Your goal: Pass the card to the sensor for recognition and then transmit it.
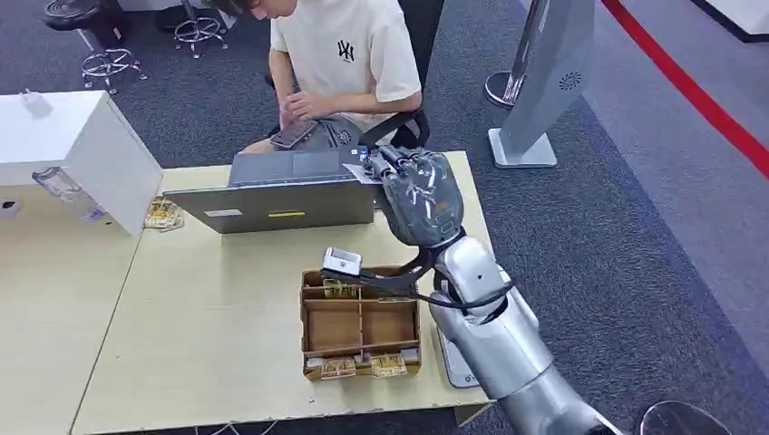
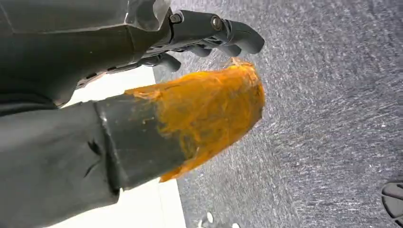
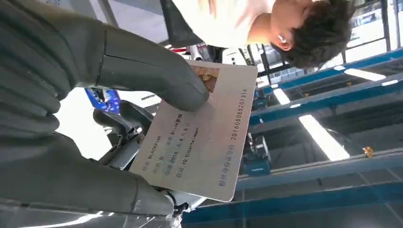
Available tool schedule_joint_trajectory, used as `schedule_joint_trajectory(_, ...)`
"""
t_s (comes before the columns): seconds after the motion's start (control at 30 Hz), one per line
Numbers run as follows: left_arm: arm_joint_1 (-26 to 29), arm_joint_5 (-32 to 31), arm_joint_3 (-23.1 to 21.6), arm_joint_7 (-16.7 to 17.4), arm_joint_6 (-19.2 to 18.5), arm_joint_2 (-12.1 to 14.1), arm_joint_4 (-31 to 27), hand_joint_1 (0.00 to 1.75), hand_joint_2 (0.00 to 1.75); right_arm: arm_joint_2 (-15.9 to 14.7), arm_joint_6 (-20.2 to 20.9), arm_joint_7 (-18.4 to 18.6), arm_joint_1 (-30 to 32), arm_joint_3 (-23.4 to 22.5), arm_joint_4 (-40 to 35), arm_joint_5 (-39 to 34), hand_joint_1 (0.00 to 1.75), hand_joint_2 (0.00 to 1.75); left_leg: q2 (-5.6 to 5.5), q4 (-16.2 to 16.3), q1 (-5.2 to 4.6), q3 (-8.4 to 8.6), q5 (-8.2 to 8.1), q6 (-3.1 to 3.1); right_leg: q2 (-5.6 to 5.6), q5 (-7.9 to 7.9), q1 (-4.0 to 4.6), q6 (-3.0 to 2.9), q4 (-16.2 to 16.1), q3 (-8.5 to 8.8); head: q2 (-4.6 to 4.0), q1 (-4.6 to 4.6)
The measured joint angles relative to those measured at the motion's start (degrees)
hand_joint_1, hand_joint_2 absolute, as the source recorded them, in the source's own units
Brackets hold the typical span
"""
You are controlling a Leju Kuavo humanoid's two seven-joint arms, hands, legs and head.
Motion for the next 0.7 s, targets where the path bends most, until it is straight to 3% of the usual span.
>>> schedule_joint_trajectory(0.33,-0.08,-0.09,-4.00,-0.33,-0.87,0.68,0.00,0.00,0.00,3.41,0.00,4.99,-10.49,2.56,14.10,5.10,1.75,1.75,-0.02,0.00,0.00,-0.01,0.00,0.00,-0.01,0.00,0.00,0.00,0.00,-0.01,0.00,0.00)
schedule_joint_trajectory(0.7,-0.07,-0.09,-6.38,-0.35,-1.03,0.90,0.00,0.00,0.00,5.05,0.00,8.46,-16.04,2.95,23.21,7.59,1.75,1.75,-0.02,0.01,-0.01,-0.01,0.00,0.00,-0.01,0.00,0.00,0.00,-0.01,-0.01,0.00,-0.02)
